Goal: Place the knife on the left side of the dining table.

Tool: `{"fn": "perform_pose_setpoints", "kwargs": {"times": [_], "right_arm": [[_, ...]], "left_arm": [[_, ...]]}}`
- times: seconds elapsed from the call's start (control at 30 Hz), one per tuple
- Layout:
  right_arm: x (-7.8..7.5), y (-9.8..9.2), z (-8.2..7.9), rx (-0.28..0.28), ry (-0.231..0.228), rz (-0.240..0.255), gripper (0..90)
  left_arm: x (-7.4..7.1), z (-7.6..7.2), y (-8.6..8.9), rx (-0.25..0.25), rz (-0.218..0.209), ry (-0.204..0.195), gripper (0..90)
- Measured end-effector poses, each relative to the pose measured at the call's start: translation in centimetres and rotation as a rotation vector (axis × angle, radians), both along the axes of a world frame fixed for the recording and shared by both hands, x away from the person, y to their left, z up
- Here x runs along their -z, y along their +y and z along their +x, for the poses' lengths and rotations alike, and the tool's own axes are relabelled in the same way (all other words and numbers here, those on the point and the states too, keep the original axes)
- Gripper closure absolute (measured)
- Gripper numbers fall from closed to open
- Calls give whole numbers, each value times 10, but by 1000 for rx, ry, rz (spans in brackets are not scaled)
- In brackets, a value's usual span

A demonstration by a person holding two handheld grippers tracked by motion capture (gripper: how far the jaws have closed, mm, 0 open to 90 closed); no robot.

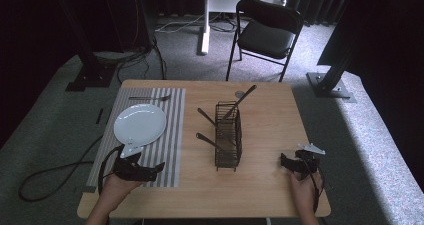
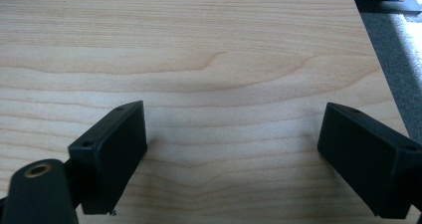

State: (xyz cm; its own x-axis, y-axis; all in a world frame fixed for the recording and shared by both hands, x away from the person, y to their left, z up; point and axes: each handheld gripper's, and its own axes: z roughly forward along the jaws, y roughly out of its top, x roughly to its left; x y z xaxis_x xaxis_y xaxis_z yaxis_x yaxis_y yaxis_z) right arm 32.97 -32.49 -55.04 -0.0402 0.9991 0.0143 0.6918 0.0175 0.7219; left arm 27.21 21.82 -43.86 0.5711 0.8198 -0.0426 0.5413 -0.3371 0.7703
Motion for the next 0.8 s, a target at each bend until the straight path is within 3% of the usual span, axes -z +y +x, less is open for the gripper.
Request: {"fn": "perform_pose_setpoints", "kwargs": {"times": [0.17, 0.8], "right_arm": [[0, 0, 0, 0, 0, 0, 113], [0, 0, 0, -1, -1, -1, 114]], "left_arm": [[-12, -1, -7, 37, -37, -23, 33], [-39, 4, -49, 159, -70, -59, 33]]}}
